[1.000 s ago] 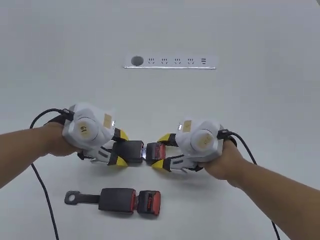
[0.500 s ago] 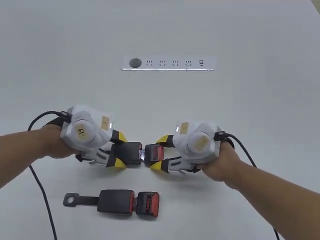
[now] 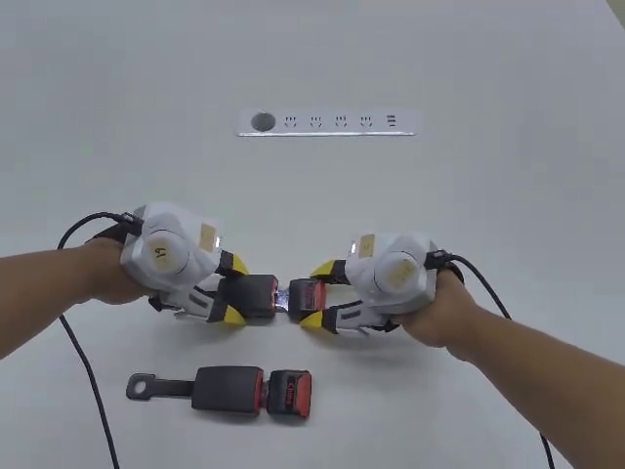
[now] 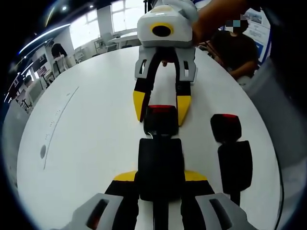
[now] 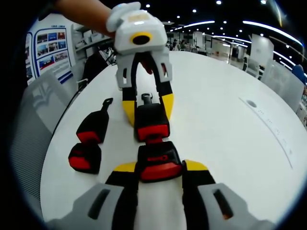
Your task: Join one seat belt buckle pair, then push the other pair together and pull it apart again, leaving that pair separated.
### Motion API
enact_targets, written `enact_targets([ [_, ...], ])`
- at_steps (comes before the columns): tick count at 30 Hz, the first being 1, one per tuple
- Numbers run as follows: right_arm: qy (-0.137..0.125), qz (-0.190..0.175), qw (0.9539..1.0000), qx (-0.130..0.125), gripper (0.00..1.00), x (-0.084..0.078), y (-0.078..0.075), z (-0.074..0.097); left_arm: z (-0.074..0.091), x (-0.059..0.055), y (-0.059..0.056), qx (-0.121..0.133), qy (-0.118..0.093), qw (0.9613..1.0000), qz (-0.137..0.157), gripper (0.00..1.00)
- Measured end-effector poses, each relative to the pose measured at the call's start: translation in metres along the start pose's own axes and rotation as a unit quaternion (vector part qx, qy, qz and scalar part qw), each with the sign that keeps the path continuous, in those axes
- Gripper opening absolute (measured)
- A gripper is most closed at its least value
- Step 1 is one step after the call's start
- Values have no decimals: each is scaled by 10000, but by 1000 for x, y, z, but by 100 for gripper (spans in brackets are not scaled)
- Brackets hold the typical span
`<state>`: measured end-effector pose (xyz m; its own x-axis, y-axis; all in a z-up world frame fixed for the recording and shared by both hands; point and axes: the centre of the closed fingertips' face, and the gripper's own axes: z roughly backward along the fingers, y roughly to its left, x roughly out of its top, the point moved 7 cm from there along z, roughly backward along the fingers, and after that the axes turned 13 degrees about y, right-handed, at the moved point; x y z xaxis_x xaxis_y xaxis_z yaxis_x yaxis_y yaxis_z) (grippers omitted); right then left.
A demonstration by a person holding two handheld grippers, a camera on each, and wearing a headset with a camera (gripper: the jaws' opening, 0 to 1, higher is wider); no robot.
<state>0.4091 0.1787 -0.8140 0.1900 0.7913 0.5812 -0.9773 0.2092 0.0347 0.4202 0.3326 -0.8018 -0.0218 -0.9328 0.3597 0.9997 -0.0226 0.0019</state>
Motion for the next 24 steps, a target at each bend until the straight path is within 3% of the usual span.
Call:
enact_targets([
  [14, 6, 19, 10000, -6, 35, -9, 1, 7, 3, 6, -3, -42, 58, 10000, -69, 34],
  [24, 69, -50, 10000, -44, 35, -26, 0, 20, 4, 6, -3, -28, 44, 10000, -25, 34],
])
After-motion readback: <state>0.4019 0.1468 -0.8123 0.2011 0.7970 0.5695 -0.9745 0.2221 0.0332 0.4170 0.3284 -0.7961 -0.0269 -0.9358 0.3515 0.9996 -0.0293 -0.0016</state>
